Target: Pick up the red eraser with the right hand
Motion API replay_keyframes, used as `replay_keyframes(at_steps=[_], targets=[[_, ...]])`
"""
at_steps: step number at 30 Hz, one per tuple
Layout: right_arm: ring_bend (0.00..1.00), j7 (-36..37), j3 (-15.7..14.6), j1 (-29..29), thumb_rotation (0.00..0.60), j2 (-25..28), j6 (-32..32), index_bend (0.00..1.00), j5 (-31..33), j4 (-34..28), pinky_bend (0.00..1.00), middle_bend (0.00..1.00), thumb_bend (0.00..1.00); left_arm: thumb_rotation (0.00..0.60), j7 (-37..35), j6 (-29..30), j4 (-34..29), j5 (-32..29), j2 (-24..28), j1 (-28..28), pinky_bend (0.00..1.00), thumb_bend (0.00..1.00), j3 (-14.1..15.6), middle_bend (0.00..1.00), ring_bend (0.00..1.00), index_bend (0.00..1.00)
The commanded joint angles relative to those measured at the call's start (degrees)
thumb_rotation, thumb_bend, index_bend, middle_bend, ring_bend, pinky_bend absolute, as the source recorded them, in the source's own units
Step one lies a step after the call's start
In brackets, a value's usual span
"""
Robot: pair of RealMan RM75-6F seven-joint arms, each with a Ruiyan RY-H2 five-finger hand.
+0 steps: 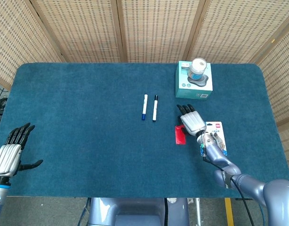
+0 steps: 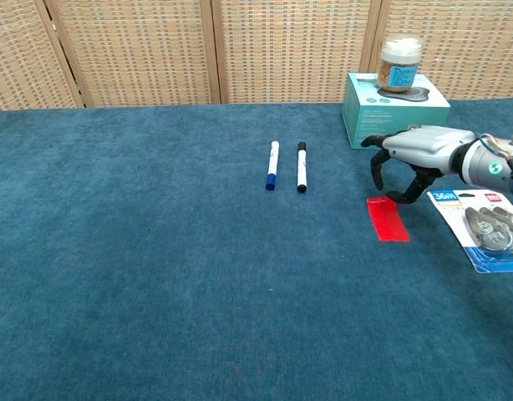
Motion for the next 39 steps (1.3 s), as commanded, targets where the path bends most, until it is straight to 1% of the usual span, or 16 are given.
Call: replay_keyframes(at_steps=[1, 5, 19, 23, 34, 39], targets=[[0.0, -0.6, 0.3, 0.3, 0.6, -1.2, -0.2, 0.43, 0.6, 1.3, 0.0, 0.0, 0.45, 0.6, 0.0, 0.0, 0.0, 0.0, 0.0, 0.0, 0.0, 0.12, 0.0, 0.0, 0.0, 0.0], [0.0, -1.0, 0.4, 0.4, 0.6, -2.2, -0.4, 0.43, 1.1, 2.6, 0.0, 0.0, 0.41, 0.6, 0.0, -0.1, -0.1, 0.0, 0.0, 0.0, 0.0, 0.12, 0.0, 0.0, 0.0, 0.0], [0.0, -1.0, 0.6, 0.8, 0.6, -3.4, -1.5, 0.43, 1.6, 4.6, 0.0, 0.0, 0.41, 0.6, -0.2, -0.1, -0.2, -0.1, 0.1, -0.1, 0.0, 0.12, 0.0, 0.0, 0.0, 0.0], [0.0, -0.9, 0.7, 0.9, 0.6, -3.6, -2.0, 0.43, 1.7, 5.1, 0.0, 0.0, 0.43, 0.6, -0.2, -0.1, -0.1, -0.1, 0.1, -0.1, 0.0, 0.12, -0.1, 0.0, 0.0, 0.0], [0.0, 0.5, 0.3, 1.0, 0.6, -5.0, -1.9, 0.55, 0.4, 7.2, 0.0, 0.0, 0.44, 0.6, -0.3, -0.1, -0.2, -0.1, 0.1, -0.1, 0.0, 0.12, -0.1, 0.0, 0.0, 0.0], [0.0, 1.0, 0.2, 1.0, 0.6, -5.3, -2.0, 0.58, -0.1, 7.8, 0.0, 0.0, 0.44, 0.6, -0.3, -0.1, -0.1, -0.1, 0.1, -0.1, 0.0, 0.12, -0.1, 0.0, 0.0, 0.0]])
